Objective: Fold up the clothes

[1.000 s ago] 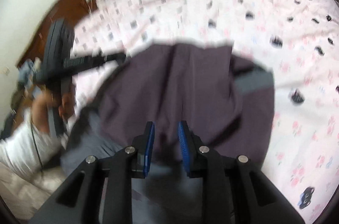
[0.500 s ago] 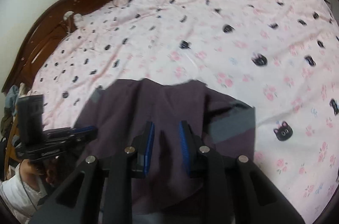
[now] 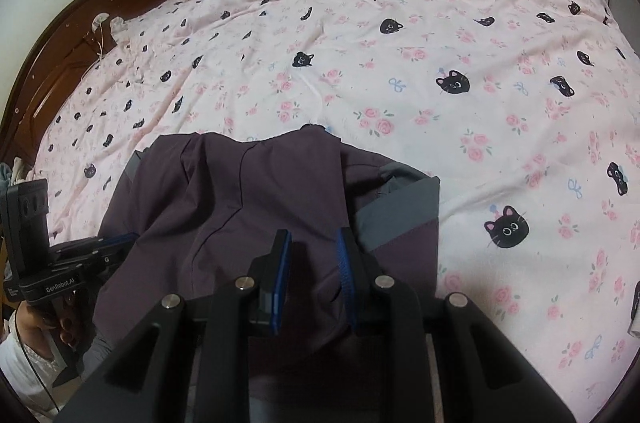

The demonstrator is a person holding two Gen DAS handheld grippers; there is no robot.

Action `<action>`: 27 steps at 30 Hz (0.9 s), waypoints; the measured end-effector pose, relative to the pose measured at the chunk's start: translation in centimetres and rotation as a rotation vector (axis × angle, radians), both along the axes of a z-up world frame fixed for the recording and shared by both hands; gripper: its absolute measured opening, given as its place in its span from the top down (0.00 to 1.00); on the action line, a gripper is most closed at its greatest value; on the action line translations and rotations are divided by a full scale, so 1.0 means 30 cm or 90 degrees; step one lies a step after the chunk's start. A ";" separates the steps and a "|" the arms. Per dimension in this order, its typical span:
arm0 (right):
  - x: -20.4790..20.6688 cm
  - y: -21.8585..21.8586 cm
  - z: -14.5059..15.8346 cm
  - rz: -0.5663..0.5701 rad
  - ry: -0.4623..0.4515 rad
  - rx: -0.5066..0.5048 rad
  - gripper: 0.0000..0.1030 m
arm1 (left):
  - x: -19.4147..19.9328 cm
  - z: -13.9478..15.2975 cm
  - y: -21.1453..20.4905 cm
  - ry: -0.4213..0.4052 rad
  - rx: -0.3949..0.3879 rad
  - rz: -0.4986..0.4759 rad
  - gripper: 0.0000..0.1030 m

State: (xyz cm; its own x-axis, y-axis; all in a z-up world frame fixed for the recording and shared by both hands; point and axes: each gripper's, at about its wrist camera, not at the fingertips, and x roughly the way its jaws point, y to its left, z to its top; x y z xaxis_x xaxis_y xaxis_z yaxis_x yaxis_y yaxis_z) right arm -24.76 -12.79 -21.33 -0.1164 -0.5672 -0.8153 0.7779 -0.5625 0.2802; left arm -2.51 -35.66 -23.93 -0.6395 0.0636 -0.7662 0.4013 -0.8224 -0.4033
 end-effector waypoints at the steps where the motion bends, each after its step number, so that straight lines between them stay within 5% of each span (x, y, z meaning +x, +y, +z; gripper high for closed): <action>1: 0.004 0.001 0.004 0.001 0.003 0.001 0.76 | 0.002 0.004 0.000 0.003 0.000 0.002 0.88; 11: 0.136 0.079 0.141 0.039 0.074 -0.056 0.67 | 0.063 0.144 0.092 0.093 -0.059 -0.025 0.88; 21: 0.293 0.056 0.083 0.112 0.090 -0.004 0.67 | 0.041 0.107 0.164 0.055 -0.075 -0.062 0.86; 27: 0.284 0.066 0.004 0.101 0.065 0.035 0.66 | 0.062 0.041 0.152 0.018 -0.064 -0.050 0.74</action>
